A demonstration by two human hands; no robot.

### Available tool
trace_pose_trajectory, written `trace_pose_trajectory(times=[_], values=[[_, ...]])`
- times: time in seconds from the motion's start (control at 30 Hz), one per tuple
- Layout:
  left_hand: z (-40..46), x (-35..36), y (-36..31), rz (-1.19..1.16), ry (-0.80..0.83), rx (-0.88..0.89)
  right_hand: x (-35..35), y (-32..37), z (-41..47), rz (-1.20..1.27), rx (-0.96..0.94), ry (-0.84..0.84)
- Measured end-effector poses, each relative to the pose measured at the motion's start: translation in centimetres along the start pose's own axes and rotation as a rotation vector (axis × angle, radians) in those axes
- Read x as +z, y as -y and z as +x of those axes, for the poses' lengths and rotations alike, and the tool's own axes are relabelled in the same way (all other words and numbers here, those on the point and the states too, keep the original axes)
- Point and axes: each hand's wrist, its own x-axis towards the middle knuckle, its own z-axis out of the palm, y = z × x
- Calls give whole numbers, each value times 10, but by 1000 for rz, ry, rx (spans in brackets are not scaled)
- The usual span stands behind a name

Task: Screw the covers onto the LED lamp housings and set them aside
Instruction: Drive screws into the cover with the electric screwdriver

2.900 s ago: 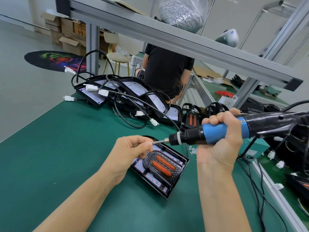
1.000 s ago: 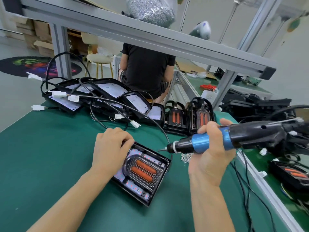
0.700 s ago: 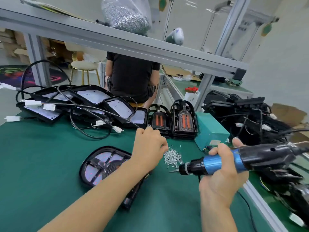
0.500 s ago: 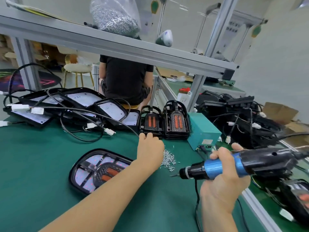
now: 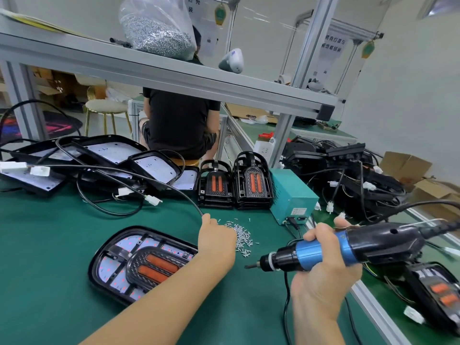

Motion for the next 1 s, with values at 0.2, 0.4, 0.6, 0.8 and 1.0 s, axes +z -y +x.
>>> trace_pose_trajectory(times=[0.2,0.4,0.6,0.8,1.0], values=[[-6,-9,7,-17,-103,55,-1,8,6,-20,-185,2],[-32,-29,45,-999,-257,36,8,21,3,60,-152,27],[-66,-26,92,-1423,-350,-102,23,27,-5,171,-85,75],[-99,-15,107,-1702,-298,-245,41,30,-17,259,-4,149],[-123,-9,113,-1917,-222,-221,64,28,-37,338,96,251]])
